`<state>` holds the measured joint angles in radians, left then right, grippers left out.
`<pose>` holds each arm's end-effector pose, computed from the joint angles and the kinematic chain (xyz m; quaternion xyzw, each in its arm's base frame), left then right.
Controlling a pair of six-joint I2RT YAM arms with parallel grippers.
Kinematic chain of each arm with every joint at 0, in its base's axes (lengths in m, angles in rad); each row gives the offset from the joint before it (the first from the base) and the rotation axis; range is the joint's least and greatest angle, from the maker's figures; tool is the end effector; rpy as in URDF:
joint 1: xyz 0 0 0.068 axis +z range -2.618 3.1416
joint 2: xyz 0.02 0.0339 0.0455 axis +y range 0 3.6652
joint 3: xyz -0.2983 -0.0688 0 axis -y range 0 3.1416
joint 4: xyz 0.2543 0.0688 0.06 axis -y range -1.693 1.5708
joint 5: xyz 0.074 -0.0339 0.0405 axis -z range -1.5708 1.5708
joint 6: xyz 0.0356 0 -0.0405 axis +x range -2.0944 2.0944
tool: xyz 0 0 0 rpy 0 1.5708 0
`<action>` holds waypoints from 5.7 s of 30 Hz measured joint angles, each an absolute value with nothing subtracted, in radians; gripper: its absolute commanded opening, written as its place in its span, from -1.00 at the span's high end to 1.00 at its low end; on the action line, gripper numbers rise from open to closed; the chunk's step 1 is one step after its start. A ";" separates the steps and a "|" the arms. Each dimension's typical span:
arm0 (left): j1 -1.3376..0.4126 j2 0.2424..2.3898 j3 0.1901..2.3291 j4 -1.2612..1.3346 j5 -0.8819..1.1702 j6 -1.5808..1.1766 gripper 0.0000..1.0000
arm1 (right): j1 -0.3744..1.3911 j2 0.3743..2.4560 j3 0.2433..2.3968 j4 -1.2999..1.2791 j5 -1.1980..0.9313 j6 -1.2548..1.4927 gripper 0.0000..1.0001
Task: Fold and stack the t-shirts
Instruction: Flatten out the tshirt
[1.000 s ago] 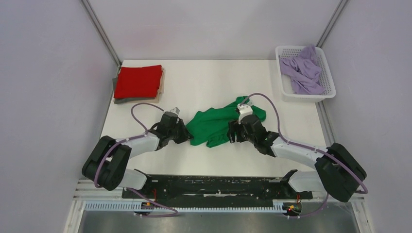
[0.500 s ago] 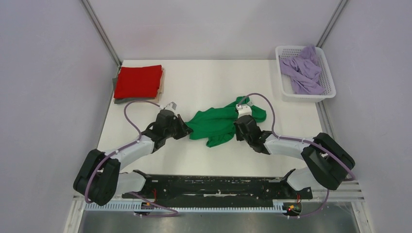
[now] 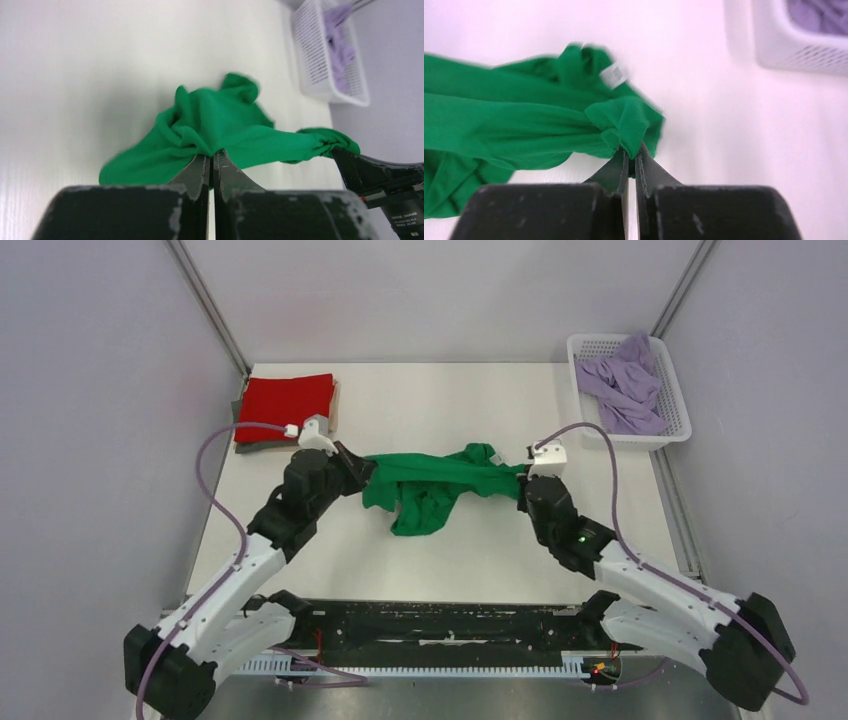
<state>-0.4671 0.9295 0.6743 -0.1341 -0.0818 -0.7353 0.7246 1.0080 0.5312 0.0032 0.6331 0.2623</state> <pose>0.1835 -0.0893 0.3048 -0.1335 0.8193 -0.2868 0.4781 0.1680 0.1206 0.2556 -0.0277 0.8265 0.0008 0.5623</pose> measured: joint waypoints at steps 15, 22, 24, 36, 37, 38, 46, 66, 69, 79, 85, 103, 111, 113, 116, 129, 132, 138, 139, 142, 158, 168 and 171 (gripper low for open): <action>-0.474 0.599 1.196 -0.323 -0.074 -0.589 0.96 | 0.732 0.590 1.003 -0.042 0.253 0.090 1.00; -0.473 0.557 1.371 -0.387 0.085 -0.582 0.96 | 0.732 0.601 1.218 -0.102 0.038 0.076 1.00; -0.474 0.569 1.426 -0.425 0.126 -0.581 0.96 | 0.732 0.608 1.268 -0.121 0.004 0.070 1.00; -0.474 0.773 1.470 -0.530 0.037 -0.557 0.79 | 0.734 0.834 1.414 -0.158 0.360 -0.104 1.00; -0.474 0.832 1.459 -0.539 -0.013 -0.544 0.69 | 0.734 0.882 1.401 -0.130 0.450 -0.143 1.00; -0.474 0.898 1.452 -0.544 -0.056 -0.529 0.62 | 0.732 0.936 1.377 -0.086 0.543 -0.190 1.00; -0.424 1.805 1.591 -0.561 -0.354 -0.415 -0.40 | 0.519 1.578 1.246 0.090 0.825 -0.318 0.59; -0.363 1.699 1.333 -0.507 -0.056 -0.438 -0.99 | 0.457 1.457 0.991 0.009 0.489 0.036 -0.96; -0.395 1.624 1.157 -0.424 0.059 -0.466 -0.99 | 0.456 1.336 0.757 0.038 0.342 0.134 -0.96; -0.497 1.792 1.145 -0.368 0.118 -0.521 -0.76 | 0.473 1.214 0.392 0.097 0.048 0.281 -0.96; -0.497 1.873 1.228 -0.403 0.048 -0.524 -0.22 | 0.473 1.209 0.355 0.159 0.026 0.289 -0.96; -0.497 1.961 1.399 -0.491 -0.070 -0.523 0.83 | 0.475 1.225 0.353 0.172 0.115 0.268 -0.96; -0.492 1.998 1.480 -0.517 -0.126 -0.516 0.96 | 0.476 1.245 0.366 0.168 0.139 0.254 -0.96; -0.486 2.011 1.497 -0.525 -0.134 -0.509 0.96 | 0.476 1.250 0.369 0.166 0.142 0.250 -0.96; -0.474 2.025 1.531 -0.535 -0.156 -0.496 0.96 | 0.476 1.254 0.372 0.164 0.149 0.246 -0.96; -0.255 2.324 2.056 -0.546 -0.184 -0.419 -0.50 | 0.476 1.385 0.462 0.176 0.210 0.162 -0.96; -0.216 2.476 2.304 -0.591 -0.160 -0.398 -0.99 | 0.475 1.461 0.540 0.163 0.250 0.146 -0.96; -0.179 2.443 2.248 -0.612 -0.138 -0.394 -0.99 | 0.463 1.535 0.631 0.128 0.305 0.135 -0.96; -0.181 2.411 2.200 -0.614 -0.128 -0.394 -0.99 | 0.461 1.535 0.636 0.119 0.311 0.136 -0.96; -0.196 2.274 1.991 -0.591 -0.111 -0.395 -0.99 | 0.459 1.523 0.638 0.096 0.313 0.141 -0.96; -0.287 1.808 1.143 -0.350 0.075 -0.503 -0.99 | 0.454 1.235 0.411 -0.005 0.248 0.258 -0.96; -0.258 1.857 1.178 -0.314 0.039 -0.569 -0.99 | 0.372 1.595 0.713 0.036 0.262 0.265 -0.96; -0.251 1.873 1.200 -0.318 0.030 -0.590 -0.99 | 0.326 1.752 0.898 0.009 0.258 0.256 -0.96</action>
